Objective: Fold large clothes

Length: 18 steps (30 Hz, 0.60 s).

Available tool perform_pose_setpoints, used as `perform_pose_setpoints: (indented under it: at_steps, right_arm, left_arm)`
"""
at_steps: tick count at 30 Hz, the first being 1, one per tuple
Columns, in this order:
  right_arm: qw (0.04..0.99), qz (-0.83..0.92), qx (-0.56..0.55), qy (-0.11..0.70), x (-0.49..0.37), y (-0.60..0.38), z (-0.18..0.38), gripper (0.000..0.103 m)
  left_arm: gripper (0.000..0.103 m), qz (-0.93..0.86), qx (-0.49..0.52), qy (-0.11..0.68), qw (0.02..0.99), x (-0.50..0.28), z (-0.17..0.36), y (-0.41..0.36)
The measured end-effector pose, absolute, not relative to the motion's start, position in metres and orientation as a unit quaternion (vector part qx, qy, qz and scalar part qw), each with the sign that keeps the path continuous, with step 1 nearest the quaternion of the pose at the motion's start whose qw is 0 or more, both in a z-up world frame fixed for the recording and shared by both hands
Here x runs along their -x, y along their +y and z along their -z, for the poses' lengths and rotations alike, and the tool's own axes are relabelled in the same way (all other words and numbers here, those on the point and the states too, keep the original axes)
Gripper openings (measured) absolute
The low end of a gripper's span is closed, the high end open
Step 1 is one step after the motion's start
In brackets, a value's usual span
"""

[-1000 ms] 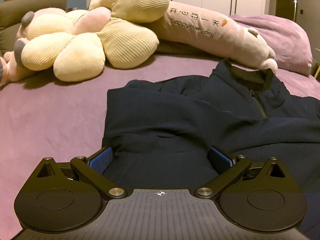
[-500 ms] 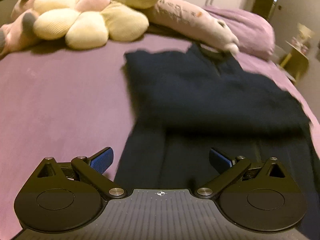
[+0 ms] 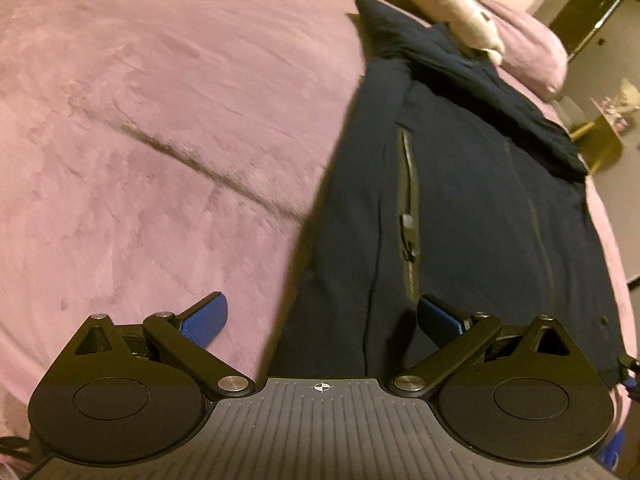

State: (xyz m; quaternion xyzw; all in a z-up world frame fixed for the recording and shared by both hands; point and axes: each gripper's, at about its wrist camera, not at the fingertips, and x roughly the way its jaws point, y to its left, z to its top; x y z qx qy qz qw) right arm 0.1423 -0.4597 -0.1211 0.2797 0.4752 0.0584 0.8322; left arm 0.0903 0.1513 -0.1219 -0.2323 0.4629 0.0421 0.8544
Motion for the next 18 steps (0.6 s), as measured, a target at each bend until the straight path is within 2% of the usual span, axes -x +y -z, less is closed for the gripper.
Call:
perform_pose_setpoints:
  at_steps: [2,3,5,8,10,12,15,18]
  right_arm:
    - [0.827,-0.068,-0.290,0.476,-0.144,-0.463,0.125,0.052]
    - [0.825,-0.069,-0.296,0.476,-0.145,-0.464,0.126,0.054]
    - [0.823,-0.080,-0.302,0.475,-0.144,-0.464,0.127,0.054]
    - [0.818,-0.096,-0.304,0.479,-0.148,-0.463,0.128,0.039]
    - [0.810,-0.102,-0.321,0.480,-0.149,-0.465,0.130,0.032]
    - [0.804,-0.119,-0.339,0.474,-0.147,-0.467,0.128,0.026]
    - [0.798,-0.135,-0.355,0.468,-0.149,-0.469,0.127,0.026]
    - [0.784,-0.138,-0.368,0.480,-0.155,-0.470,0.134,0.036]
  left_arm:
    - [0.095,-0.033,0.249,0.461,0.851,-0.087,0.122,0.153]
    - [0.088,-0.029,0.259,0.460,0.849,-0.087,0.122,0.153]
    - [0.085,-0.024,0.277,0.464,0.841,-0.090,0.123,0.153]
    - [0.081,-0.018,0.287,0.469,0.835,-0.091,0.128,0.154]
    - [0.068,-0.003,0.305,0.471,0.828,-0.090,0.126,0.156]
    - [0.063,0.008,0.317,0.472,0.822,-0.091,0.125,0.158]
    - [0.061,0.020,0.330,0.472,0.817,-0.091,0.128,0.159]
    - [0.063,0.030,0.323,0.482,0.814,-0.094,0.131,0.159]
